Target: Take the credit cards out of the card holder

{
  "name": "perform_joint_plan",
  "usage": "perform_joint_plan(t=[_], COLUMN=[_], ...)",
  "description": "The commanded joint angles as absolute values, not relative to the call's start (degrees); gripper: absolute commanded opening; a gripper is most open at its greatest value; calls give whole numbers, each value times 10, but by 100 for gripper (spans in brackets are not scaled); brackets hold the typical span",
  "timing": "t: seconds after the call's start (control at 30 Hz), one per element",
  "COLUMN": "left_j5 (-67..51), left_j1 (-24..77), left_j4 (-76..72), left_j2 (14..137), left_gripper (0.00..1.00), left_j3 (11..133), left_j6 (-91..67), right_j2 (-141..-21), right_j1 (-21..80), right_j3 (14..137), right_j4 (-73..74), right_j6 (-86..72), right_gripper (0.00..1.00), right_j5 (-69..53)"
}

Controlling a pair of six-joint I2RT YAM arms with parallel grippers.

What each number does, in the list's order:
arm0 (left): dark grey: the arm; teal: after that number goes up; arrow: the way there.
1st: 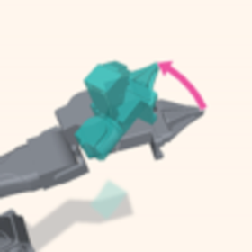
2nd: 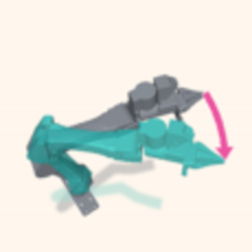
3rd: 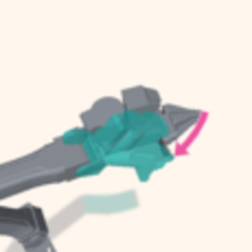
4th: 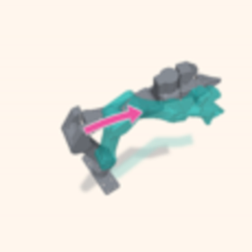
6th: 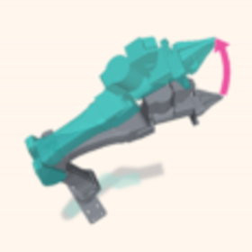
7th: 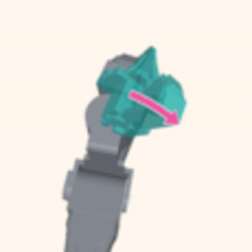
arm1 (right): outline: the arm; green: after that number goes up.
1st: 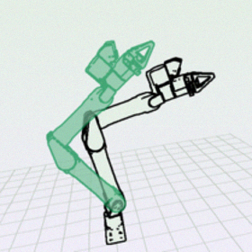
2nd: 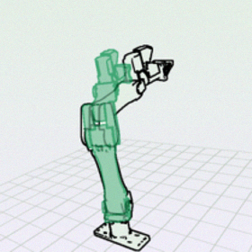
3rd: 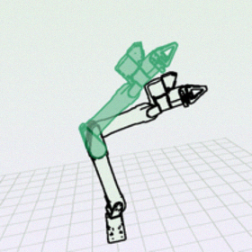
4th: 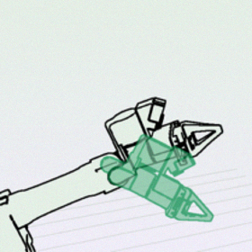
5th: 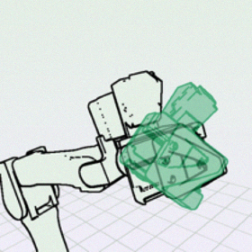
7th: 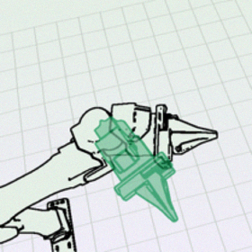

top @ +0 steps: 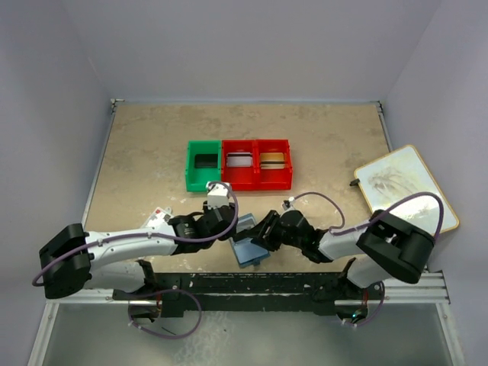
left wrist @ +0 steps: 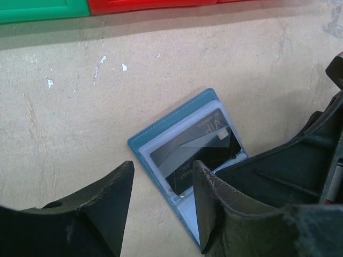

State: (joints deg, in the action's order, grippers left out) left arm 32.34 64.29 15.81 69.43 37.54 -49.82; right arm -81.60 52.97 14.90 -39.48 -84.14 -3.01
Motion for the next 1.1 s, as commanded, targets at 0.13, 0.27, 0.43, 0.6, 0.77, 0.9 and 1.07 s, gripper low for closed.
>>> perform_joint_plan(t=[0.13,0.27,0.43,0.6,0.77,0.9,1.07], left_j5=[329,329,325,281,253,237,227], left_j1=[638,635,615,592,580,580,580], left_j4=[166,177,172,147,132,125,121], left_j2=[714,724,736,749,781,813,841], left_gripper=[46,46,41,40,36,30,24], left_j3=[418,432,438,442,443,441,432], left_j6=[-478,-466,-458,-434,-423,-421,-426], right_j2=[-915,-902,-885,-887,-907,-931,-961], right_j1=[532,532,532,532,533,532,533], right_j3=[138,126,135,151,161,162,160], right_j4=[-547,-548,-521,-526,-550,-583,-602], right_j6=[-903,-915,-903,-885,-883,-884,-899], right_gripper=[43,43,42,41,40,40,34], right_j5=[-3,16,9,7,-11,-10,-19])
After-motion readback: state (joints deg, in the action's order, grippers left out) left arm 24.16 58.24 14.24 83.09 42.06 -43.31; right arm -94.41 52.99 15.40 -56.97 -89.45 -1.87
